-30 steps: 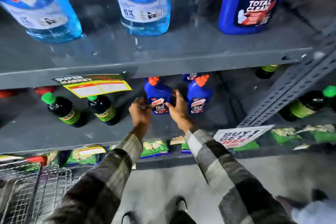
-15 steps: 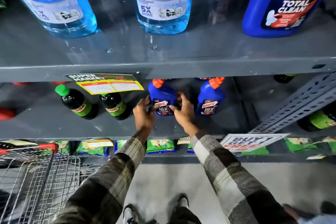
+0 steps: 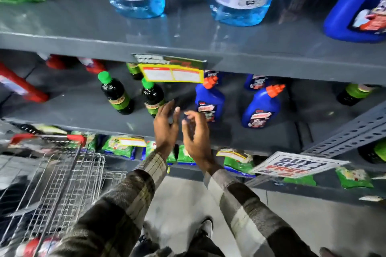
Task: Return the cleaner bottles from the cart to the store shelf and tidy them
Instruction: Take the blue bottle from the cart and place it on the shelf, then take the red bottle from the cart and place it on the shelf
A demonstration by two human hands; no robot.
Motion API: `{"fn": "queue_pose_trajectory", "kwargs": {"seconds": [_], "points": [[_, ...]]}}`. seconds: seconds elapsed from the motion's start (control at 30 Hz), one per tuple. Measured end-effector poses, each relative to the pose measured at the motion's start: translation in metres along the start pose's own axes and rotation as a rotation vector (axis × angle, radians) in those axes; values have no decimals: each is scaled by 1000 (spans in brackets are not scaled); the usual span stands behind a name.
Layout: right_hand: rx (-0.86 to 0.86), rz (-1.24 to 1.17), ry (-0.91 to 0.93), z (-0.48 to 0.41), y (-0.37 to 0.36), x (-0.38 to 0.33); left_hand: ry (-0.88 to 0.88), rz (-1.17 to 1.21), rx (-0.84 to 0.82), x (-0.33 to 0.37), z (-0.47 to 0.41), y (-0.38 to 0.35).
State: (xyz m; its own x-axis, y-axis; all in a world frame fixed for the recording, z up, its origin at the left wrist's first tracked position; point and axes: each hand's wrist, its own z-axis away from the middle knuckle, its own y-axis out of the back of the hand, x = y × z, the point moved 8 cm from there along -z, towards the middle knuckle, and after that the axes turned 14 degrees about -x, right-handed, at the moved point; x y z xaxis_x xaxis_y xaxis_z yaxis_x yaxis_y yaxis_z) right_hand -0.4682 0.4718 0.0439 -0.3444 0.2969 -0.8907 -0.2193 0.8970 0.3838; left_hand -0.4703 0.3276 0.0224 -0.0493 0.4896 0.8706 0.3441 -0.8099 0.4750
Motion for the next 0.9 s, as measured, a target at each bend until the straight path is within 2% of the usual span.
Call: {"fn": "queue_pose_trajectory", "kwargs": {"seconds": [0.07, 0.23, 0.33, 0.43, 0.57, 0.7, 0.9], "points": [[-160, -55, 55, -8, -45, -23, 6, 36, 76, -12, 13, 42], [-368, -31, 159, -20, -162, -86, 75, 19, 314, -58, 49, 176], [-500, -33, 224, -12, -247, -125, 178, -11, 430, -102, 79, 262], [-613, -71, 229, 5, -341, -157, 256, -53, 517, -150, 116, 343], [-861, -86, 197, 48, -481, -194, 422, -2, 646, -235, 185, 440], [-1026, -55, 167, 94, -592, -204, 647, 112, 764, -323, 256, 494], [-1293, 82, -16, 169, -707, -139, 913, 384, 918, -419, 338, 497]]}}
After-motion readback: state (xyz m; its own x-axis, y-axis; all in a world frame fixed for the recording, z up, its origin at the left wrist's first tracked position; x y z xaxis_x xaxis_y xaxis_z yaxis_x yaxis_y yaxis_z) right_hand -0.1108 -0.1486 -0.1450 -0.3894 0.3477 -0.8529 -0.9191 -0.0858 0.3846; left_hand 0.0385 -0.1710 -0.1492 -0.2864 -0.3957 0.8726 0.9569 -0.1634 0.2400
